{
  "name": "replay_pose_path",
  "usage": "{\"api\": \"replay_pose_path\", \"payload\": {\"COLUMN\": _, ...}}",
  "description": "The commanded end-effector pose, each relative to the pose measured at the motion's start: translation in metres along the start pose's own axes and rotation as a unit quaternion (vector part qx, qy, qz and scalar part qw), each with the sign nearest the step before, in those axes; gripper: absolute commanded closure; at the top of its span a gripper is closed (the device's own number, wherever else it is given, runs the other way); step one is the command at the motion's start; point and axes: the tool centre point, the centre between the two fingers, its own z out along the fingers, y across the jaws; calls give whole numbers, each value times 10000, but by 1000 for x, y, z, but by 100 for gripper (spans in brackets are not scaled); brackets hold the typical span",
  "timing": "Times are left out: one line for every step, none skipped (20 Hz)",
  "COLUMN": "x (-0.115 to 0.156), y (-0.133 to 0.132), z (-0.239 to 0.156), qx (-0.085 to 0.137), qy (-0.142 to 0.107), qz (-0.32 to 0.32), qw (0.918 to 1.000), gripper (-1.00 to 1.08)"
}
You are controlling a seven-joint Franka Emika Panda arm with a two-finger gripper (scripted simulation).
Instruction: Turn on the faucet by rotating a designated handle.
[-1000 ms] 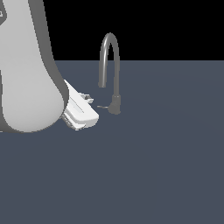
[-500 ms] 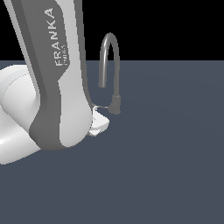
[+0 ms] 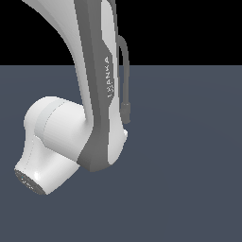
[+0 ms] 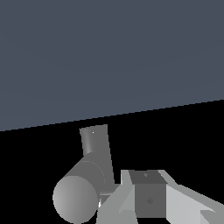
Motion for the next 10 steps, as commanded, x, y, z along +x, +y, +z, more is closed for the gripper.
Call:
{"api": "replay_pose_path", "payload": {"x": 6, "y": -3, "z": 6, "qx": -175, "qy": -37, "qz": -188, "qw": 9997, "gripper": 108}}
{"api": "replay_pose_path", "payload": {"x": 8, "y": -4, "z": 8, "qx": -233, "qy": -49, "qz": -253, "qw": 9994, "gripper": 108}}
{"api": "replay_pose_path", "payload": {"x": 10, "y": -5, "z": 10, "qx": -288, "qy": -61, "qz": -314, "qw": 9991, "gripper": 108}}
{"api": "replay_pose_path", "payload": {"x": 12, "y": -6, "z": 12, "qx": -339, "qy": -71, "qz": -372, "qw": 9987, "gripper": 108}}
{"api": "replay_pose_path", "payload": {"x": 14, "y": -7, "z": 14, "qx": -386, "qy": -82, "qz": -425, "qw": 9983, "gripper": 108}}
{"api": "replay_pose_path", "payload": {"x": 15, "y": -8, "z": 15, "qx": -430, "qy": -91, "qz": -475, "qw": 9979, "gripper": 108}}
{"api": "replay_pose_path", "payload": {"x": 17, "y": -9, "z": 17, "qx": -471, "qy": -100, "qz": -521, "qw": 9975, "gripper": 108}}
{"api": "replay_pose_path", "payload": {"x": 18, "y": -9, "z": 18, "qx": -507, "qy": -108, "qz": -562, "qw": 9971, "gripper": 108}}
{"api": "replay_pose_path", "payload": {"x": 19, "y": -10, "z": 20, "qx": -540, "qy": -115, "qz": -599, "qw": 9967, "gripper": 108}}
{"api": "replay_pose_path", "payload": {"x": 20, "y": -11, "z": 21, "qx": -569, "qy": -121, "qz": -632, "qw": 9963, "gripper": 108}}
